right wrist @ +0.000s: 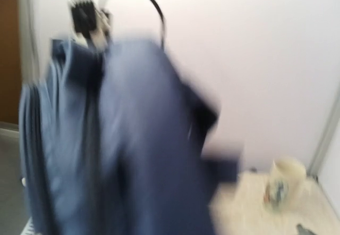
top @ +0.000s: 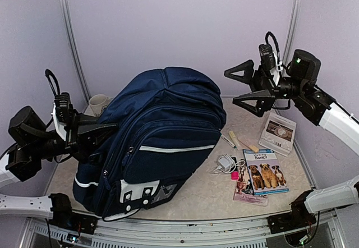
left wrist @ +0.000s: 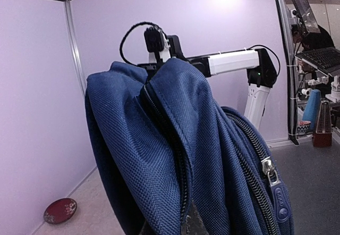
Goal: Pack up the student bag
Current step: Pass from the left arm to the right
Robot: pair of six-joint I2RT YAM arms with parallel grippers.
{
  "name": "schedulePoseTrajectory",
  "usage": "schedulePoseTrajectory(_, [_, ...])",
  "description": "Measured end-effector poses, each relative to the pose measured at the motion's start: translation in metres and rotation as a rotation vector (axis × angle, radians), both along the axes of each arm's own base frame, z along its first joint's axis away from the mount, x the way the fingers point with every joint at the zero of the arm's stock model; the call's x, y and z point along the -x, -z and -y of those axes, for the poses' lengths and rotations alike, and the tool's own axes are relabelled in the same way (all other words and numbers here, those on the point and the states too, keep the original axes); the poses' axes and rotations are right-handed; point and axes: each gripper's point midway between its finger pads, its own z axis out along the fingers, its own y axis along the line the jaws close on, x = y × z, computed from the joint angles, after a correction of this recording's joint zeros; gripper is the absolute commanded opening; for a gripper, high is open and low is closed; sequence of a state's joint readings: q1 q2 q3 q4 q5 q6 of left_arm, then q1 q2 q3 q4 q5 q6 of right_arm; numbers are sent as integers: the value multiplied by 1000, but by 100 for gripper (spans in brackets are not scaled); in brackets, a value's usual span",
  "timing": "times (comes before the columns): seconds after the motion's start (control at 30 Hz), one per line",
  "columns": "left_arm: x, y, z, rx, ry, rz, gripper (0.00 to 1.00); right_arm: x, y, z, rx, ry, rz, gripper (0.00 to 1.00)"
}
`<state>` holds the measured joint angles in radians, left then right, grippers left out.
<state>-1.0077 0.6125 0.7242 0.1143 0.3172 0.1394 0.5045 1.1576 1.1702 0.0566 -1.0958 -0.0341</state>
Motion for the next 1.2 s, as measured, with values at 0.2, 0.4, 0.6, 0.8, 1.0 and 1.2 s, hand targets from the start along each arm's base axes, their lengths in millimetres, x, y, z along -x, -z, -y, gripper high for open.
schedulePoseTrajectory(0.2, [3,10,5,-45,28,13,0,27,-31,-13,-7,-165,26,100])
schedulePoseTrajectory(0.4, [-1,11,8,-47,16,14,0,66,-13,-59,69,-281,-20,99])
schedulePoseTrajectory(0.6, [-2,11,7,-51,2,30,0,36,-2,-70,132,-111,-49,95])
schedulePoseTrajectory(0.8, [-4,11,4,-53,-14,35,0,5,5,-81,178,11,-75,89])
schedulePoseTrajectory(1.0, [-7,9,-1,-49,-43,42,0,-11,3,-91,218,35,-75,41])
schedulePoseTrajectory(1.2, [-21,11,-4,-51,-122,30,0,-8,11,-90,239,0,-55,0])
